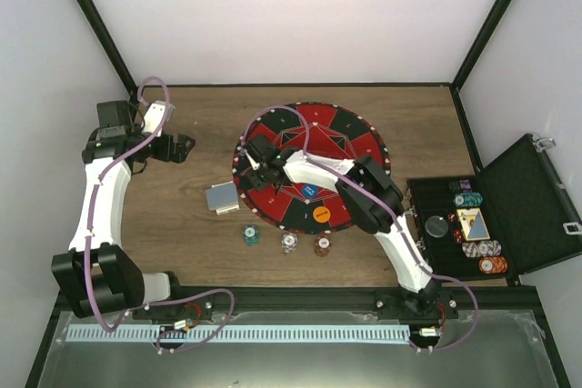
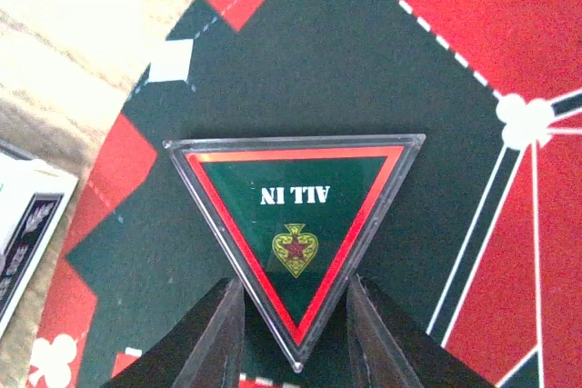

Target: Distribute texas hold em gaming equipment

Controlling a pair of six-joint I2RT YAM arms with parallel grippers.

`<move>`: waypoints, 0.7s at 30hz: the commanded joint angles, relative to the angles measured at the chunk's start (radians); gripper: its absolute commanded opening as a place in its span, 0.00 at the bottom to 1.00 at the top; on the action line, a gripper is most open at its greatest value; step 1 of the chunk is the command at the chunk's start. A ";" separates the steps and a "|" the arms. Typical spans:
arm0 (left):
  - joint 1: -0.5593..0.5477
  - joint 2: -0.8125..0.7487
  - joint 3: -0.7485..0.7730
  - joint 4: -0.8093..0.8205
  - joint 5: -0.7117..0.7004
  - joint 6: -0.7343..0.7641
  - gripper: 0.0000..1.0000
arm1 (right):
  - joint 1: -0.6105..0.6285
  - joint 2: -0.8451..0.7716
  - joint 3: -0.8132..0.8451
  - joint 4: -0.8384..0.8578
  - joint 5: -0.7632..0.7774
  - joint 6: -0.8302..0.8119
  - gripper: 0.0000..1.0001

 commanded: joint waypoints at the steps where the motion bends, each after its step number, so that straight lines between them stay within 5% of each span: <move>1: 0.008 -0.024 0.016 -0.025 0.002 0.021 1.00 | -0.018 0.029 0.082 -0.059 0.004 -0.018 0.34; 4: 0.008 -0.030 0.010 -0.026 0.005 0.023 1.00 | -0.032 0.008 0.069 -0.070 0.015 -0.011 0.36; 12: 0.009 -0.041 0.008 -0.034 0.024 0.023 1.00 | -0.044 -0.220 -0.151 -0.060 0.110 0.048 0.61; 21: 0.008 -0.045 -0.001 -0.037 0.036 0.025 1.00 | -0.086 -0.434 -0.460 -0.048 0.141 0.128 0.66</move>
